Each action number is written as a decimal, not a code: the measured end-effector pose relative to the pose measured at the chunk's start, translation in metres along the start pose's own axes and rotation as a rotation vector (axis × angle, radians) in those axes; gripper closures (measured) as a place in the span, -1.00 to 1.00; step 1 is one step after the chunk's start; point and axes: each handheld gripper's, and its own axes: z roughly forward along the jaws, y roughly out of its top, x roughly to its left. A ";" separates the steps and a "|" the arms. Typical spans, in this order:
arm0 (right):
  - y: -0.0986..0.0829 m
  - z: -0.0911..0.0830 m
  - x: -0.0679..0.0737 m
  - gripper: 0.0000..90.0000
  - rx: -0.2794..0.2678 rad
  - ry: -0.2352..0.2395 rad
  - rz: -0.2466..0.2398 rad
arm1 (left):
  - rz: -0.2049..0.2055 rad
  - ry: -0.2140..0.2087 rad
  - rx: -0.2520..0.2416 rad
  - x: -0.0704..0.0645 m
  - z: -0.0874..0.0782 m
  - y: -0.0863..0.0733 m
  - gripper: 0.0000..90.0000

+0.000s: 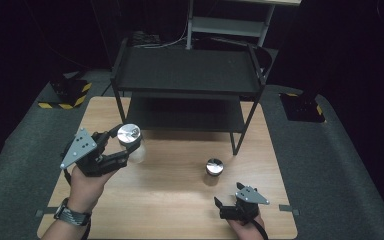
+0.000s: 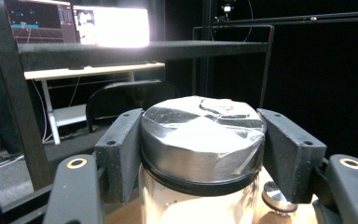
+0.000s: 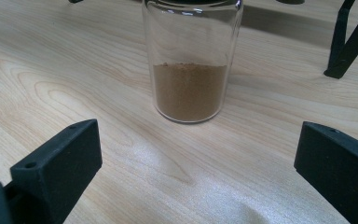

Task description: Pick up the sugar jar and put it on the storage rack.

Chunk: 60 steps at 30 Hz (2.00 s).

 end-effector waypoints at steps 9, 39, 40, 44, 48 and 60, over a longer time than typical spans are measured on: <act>0.000 0.000 -0.001 -0.99 0.001 0.002 0.000 | 0.014 0.008 -0.016 0.003 0.013 0.023 -0.23; 0.000 0.000 -0.002 -0.99 -0.002 0.010 -0.001 | 0.020 0.041 -0.078 0.013 0.059 0.091 -0.23; 0.000 0.000 -0.002 -0.99 -0.002 0.009 -0.002 | 0.016 0.044 -0.078 0.013 0.061 0.094 -0.23; 0.000 0.000 -0.002 -0.99 -0.002 0.010 -0.002 | 0.011 0.051 -0.077 0.014 0.070 0.102 -0.23; -0.001 0.000 -0.002 -0.99 -0.006 0.012 0.004 | 0.004 0.061 -0.080 0.015 0.079 0.109 -0.23; -0.001 0.000 -0.003 -0.99 -0.005 0.018 -0.003 | -0.021 0.085 -0.084 0.022 0.112 0.118 -0.23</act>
